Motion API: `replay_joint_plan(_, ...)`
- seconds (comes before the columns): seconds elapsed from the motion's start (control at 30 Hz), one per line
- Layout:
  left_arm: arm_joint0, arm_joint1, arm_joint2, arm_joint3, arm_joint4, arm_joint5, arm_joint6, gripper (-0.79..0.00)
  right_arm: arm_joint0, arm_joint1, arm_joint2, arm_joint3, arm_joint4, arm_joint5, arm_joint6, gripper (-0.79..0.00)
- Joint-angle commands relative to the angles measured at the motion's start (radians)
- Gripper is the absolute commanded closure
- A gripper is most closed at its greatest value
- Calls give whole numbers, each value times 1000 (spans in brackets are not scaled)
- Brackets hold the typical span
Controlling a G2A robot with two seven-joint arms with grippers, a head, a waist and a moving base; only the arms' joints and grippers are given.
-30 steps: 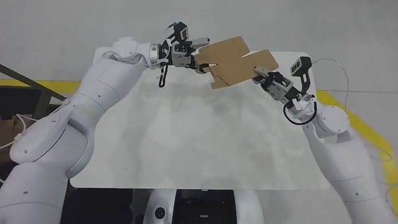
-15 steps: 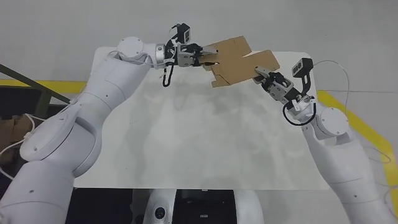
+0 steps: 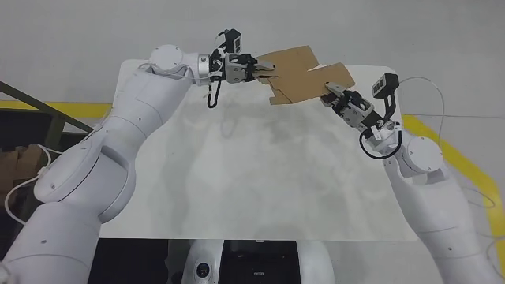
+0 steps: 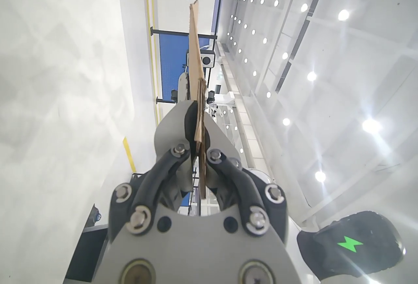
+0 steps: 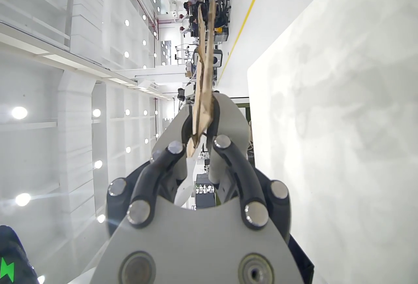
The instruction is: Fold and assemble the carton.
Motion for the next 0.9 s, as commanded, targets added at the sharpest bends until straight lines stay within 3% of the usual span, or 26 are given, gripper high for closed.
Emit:
replay_joint_plan(0.0, -7, 0, -11, 16, 6, -7, -20, 0, -2, 2, 20, 16, 14, -32, 36, -785)
replay_joint_plan(0.17, -33, 6, -36, 53, 45, -37, -116, 0, 11, 6, 70, 110, 60, -143, 181, -785)
replay_joint_plan(0.33, -58, 15, -55, 66, 96, -88, -253, 0, 95, 6, 67, 277, 95, -157, 379, -785)
replay_joint_plan(0.47, -67, 25, -49, 13, 184, -70, -286, 0, 203, 2, 21, 425, 101, -150, 617, -785)
replay_joint_plan(0.67, -34, 57, -46, -99, 229, -71, -286, 0, 314, -7, -45, 558, 56, -246, 887, -785)
replay_joint_plan(0.73, -21, 67, -47, -122, 217, -71, -286, 0, 328, -9, -63, 572, 34, -272, 924, -785)
replay_joint_plan(0.87, -2, 84, -43, -147, 189, -70, -286, 0, 311, -6, -97, 500, -37, -318, 878, -785)
